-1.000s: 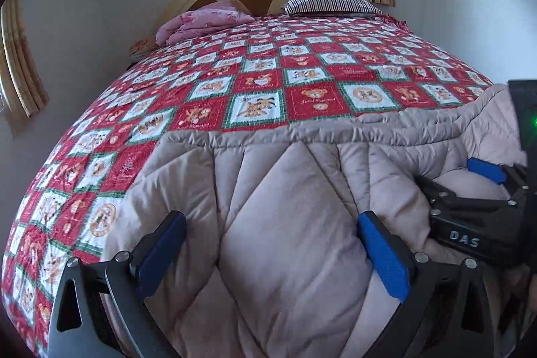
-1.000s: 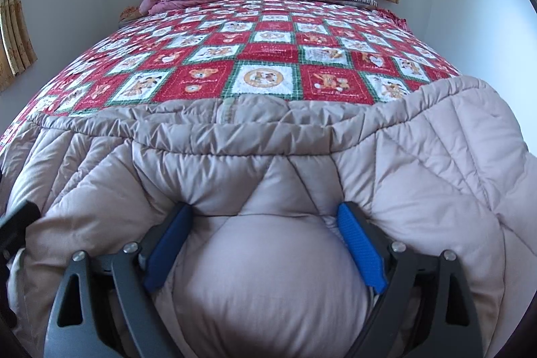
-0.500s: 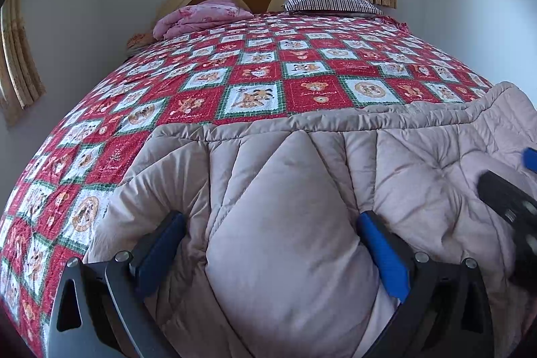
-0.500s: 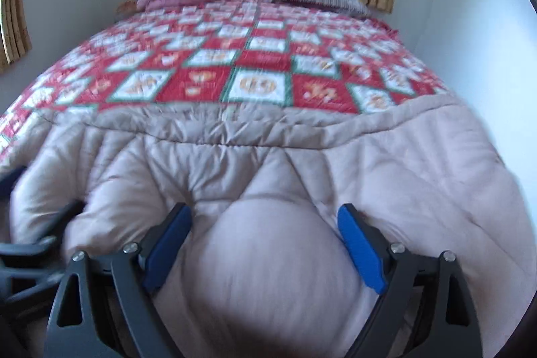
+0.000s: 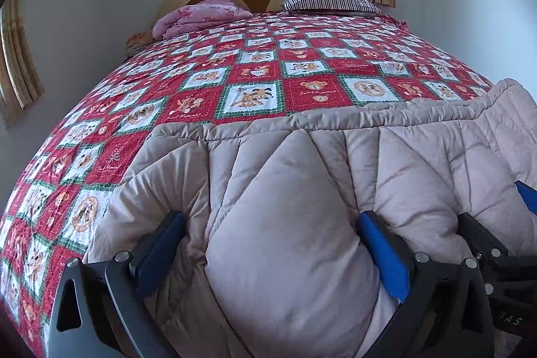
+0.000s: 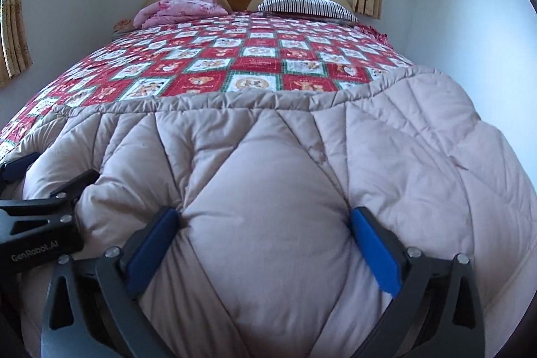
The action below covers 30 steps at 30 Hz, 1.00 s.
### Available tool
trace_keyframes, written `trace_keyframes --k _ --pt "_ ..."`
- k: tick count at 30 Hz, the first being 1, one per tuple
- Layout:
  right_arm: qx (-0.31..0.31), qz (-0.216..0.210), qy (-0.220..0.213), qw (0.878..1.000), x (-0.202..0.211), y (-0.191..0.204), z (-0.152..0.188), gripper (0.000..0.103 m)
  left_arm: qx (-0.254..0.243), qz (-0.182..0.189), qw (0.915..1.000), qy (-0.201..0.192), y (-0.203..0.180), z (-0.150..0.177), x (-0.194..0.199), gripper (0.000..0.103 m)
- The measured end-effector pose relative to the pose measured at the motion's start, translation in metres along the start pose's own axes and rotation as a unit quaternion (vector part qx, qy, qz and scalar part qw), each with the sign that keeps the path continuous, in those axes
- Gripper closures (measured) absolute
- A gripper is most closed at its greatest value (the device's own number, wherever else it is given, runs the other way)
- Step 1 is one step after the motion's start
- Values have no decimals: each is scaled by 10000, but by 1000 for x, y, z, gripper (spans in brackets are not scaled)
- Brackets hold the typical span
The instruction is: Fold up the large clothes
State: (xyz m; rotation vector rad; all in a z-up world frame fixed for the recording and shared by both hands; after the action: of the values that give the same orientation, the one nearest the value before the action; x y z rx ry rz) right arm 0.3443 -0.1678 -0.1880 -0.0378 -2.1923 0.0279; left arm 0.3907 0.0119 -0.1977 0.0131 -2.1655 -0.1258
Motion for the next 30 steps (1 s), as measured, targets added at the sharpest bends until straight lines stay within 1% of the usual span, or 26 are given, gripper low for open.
trace_keyframes --k 6,14,20,26,30 --pt "40 74 88 9999 -5 3 0 0 -31 -54 10000 31 -1 0 1 1" --pt "67 202 92 9997 -7 6 1 0 -110 -146 9998 95 -3 -1 7 1" --pt "98 269 125 9995 -10 8 -1 0 -87 -38 9999 53 6 8 31 1" --pt "116 299 139 9994 -11 9 -1 0 -278 -172 9995 -8 7 17 54 1" --pt "118 309 139 9994 -11 9 -1 0 -258 -238 9993 -135 16 24 75 1"
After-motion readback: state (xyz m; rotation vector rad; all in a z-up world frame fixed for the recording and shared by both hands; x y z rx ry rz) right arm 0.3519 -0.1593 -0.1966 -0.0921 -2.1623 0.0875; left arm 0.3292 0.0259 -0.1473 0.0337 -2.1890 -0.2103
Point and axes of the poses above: each gripper's, at about its wrist camera, not at the fingertips, and x roughly against the way its jaws point, y to its left, z to its underside, the point moved 1 cm from there along -x, roughly the way its jaws point, and after that the axes turned 14 degrees about y, right-handed, at the moved point
